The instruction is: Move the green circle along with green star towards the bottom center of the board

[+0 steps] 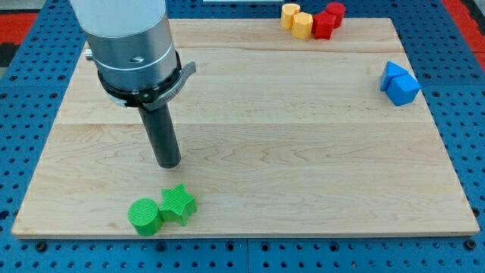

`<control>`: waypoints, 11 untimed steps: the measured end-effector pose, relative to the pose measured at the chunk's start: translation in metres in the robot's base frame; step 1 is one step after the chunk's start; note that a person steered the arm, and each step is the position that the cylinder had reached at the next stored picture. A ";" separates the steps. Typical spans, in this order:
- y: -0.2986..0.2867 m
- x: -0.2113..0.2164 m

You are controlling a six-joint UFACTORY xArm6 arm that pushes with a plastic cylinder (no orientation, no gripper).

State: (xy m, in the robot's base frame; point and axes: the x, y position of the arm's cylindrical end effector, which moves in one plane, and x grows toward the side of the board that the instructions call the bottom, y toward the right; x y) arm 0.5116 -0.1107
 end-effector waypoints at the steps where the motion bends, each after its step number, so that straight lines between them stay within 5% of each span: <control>1: -0.061 0.029; 2: -0.141 0.079; 3: -0.154 0.107; 5: -0.038 0.107; 6: -0.026 0.107; 9: 0.034 0.077; 11: 0.037 -0.004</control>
